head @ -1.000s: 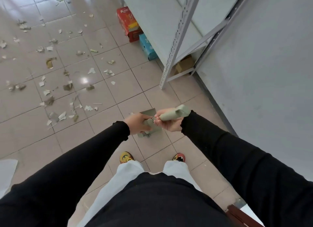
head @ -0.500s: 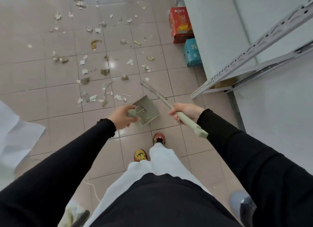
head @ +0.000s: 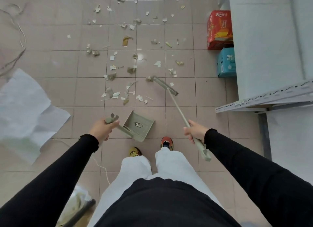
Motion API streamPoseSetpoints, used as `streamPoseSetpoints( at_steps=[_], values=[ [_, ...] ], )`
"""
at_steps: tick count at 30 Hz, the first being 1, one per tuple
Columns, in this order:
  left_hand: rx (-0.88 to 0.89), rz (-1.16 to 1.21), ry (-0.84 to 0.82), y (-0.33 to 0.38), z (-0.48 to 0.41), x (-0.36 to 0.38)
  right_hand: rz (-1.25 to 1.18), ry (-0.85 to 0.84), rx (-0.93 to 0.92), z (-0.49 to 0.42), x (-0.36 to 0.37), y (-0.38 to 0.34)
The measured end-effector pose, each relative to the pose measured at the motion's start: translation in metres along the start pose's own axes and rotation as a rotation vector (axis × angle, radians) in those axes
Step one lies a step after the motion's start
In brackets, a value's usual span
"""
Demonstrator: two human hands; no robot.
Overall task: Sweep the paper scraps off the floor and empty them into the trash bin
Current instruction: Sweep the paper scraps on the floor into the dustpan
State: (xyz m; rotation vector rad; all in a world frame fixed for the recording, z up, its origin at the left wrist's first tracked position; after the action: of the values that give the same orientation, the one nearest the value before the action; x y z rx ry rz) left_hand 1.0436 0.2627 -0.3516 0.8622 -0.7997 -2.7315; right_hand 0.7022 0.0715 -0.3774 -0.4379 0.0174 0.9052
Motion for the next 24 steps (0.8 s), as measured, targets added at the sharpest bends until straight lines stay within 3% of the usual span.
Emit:
streamPoseSetpoints(
  at_steps=[2,11,15,19,24],
  values=[
    [0.007,0.002,0.011,0.003,-0.007,-0.010,0.176,0.023,-0.048,-0.008,0.009,-0.009],
    [0.007,-0.014,0.001,0.013,-0.050,-0.048,0.477,0.127,-0.051,-0.057,0.087,-0.045],
    [0.051,-0.070,-0.013,0.018,-0.065,-0.055,0.594,0.062,-0.006,-0.055,0.130,-0.039],
    [0.085,-0.084,-0.037,0.016,-0.072,-0.062,0.561,-0.037,0.031,-0.012,0.131,-0.019],
    [0.093,-0.085,-0.084,0.011,-0.074,-0.069,0.434,-0.001,0.055,0.051,0.115,0.006]
  ],
)
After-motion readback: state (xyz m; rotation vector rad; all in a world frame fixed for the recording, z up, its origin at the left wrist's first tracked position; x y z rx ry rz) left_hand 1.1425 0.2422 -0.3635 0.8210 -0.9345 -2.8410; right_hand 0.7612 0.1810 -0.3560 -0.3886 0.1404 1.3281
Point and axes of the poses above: each hand's wrist, its own z-axis away from the middle knuckle, its own x-axis out of the palm, y = z × x, the point moved 8 cm from there along -z, towards the middle knuckle, and after that the axes turned 5 degrees about y, right-handed, at the moved point
